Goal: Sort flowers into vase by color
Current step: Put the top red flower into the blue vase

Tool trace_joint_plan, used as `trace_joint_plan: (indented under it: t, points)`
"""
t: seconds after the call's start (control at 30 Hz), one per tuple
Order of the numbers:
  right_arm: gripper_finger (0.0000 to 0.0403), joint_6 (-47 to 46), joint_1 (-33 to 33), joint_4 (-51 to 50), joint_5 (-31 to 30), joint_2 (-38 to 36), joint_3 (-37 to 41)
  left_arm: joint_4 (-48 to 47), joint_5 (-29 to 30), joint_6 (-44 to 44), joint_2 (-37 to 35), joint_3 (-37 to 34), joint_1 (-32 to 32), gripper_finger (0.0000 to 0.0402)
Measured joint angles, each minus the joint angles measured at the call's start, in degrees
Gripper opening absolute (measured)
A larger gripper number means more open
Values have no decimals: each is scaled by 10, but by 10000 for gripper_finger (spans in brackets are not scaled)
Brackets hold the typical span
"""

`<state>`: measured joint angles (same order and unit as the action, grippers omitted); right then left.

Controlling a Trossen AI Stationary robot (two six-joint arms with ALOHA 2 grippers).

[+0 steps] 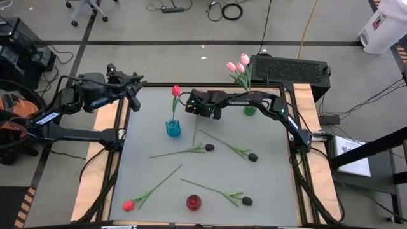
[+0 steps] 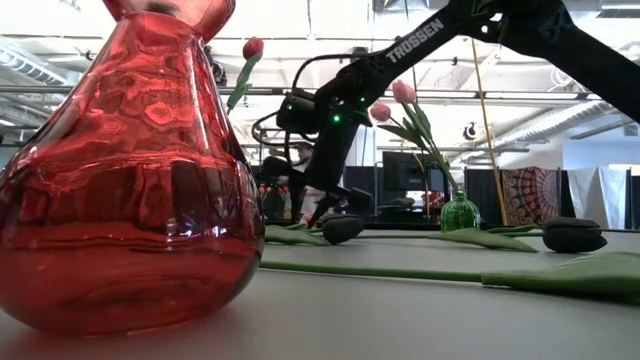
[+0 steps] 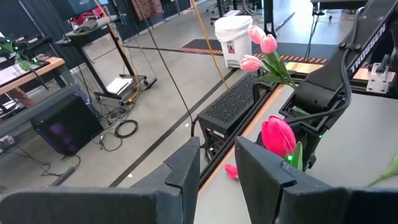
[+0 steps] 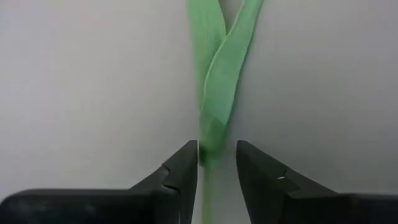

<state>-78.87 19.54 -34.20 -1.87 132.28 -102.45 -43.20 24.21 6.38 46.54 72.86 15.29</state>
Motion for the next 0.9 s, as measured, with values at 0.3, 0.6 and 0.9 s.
trace_joint_plan:
  t: [0.3, 0.6, 0.9]
  points:
    - [105, -14, -10, 47, 15, 16, -1, -6, -1, 0, 0, 0, 0, 109]
    - [77, -11, -11, 42, 14, 17, -1, -12, -2, 0, 0, 0, 0, 109]
    - [7, -5, -11, 40, 28, 18, -1, -12, -3, -1, 0, 0, 0, 109]
